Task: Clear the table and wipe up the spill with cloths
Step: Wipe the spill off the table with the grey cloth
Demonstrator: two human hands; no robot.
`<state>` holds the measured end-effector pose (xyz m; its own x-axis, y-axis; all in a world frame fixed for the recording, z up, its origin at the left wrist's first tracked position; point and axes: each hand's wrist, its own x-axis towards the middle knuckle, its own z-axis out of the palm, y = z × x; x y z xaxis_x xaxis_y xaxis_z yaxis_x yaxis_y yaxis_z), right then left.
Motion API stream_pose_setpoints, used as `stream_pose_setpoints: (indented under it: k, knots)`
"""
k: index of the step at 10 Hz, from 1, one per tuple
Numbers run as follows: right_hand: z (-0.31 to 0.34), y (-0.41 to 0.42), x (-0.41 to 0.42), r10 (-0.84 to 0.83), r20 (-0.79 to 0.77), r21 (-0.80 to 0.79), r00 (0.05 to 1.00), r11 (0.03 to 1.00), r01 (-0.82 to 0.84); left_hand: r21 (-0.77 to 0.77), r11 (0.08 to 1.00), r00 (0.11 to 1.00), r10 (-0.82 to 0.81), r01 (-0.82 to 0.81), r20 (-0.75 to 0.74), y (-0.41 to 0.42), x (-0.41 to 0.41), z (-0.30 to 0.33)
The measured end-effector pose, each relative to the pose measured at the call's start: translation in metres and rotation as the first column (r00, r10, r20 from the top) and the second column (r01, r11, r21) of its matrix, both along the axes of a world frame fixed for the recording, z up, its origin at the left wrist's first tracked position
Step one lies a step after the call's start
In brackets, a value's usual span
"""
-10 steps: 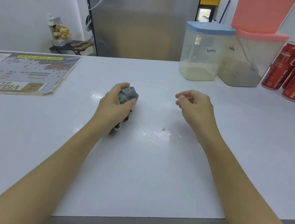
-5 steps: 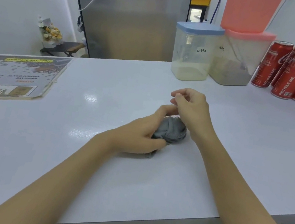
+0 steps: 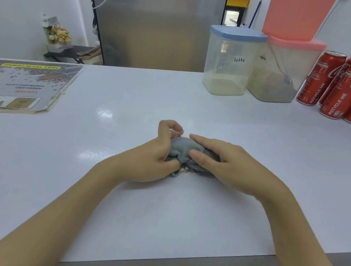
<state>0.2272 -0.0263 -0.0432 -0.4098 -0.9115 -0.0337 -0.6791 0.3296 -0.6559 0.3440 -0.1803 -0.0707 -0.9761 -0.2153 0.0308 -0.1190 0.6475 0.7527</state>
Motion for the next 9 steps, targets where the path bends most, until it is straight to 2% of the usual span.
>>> stream_pose_setpoints:
  k: [1,2,3,4,5,6,7,8,9]
  knots:
    - [0.006,-0.001,-0.004,-0.003,-0.176,0.045,0.984,0.999,0.011,0.023,0.999,1.000,0.022,-0.022,-0.001,0.006,0.002,0.000]
    - [-0.009,-0.015,0.003,0.023,-0.196,-0.049,0.980,0.998,-0.033,0.124,0.992,1.000,-0.014,0.013,0.011,0.005,0.006,0.004]
    - [-0.023,-0.022,0.012,0.111,-0.133,-0.117,0.985,0.985,-0.127,0.280,0.960,1.000,-0.011,0.014,-0.013,-0.007,0.013,0.005]
    - [-0.023,-0.019,0.010,0.160,-0.232,-0.065,0.959,0.982,-0.179,0.442,0.895,0.994,0.095,-0.058,-0.062,-0.019,0.025,0.013]
    - [-0.020,-0.027,0.015,0.170,-0.448,0.005,0.878,0.982,-0.188,0.886,0.451,0.894,0.345,0.110,-0.287,-0.026,0.035,0.032]
    - [-0.021,-0.042,0.028,0.186,-0.474,-0.020,0.860,0.975,-0.222,0.853,0.514,0.832,0.510,-0.092,-0.218,-0.034,0.019,0.029]
    - [-0.026,-0.047,0.040,0.174,-0.461,-0.117,0.870,0.960,-0.254,0.907,0.419,0.848,0.470,0.029,-0.244,-0.029,0.009,0.037]
    - [-0.033,-0.035,0.046,0.119,-0.421,-0.220,0.899,0.948,-0.228,0.881,0.472,0.868,0.449,-0.030,-0.211,-0.031,0.008,0.029]
    - [-0.040,-0.018,0.033,0.084,-0.360,-0.259,0.929,0.948,-0.186,0.881,0.470,0.874,0.450,-0.056,-0.184,-0.032,0.015,0.030]
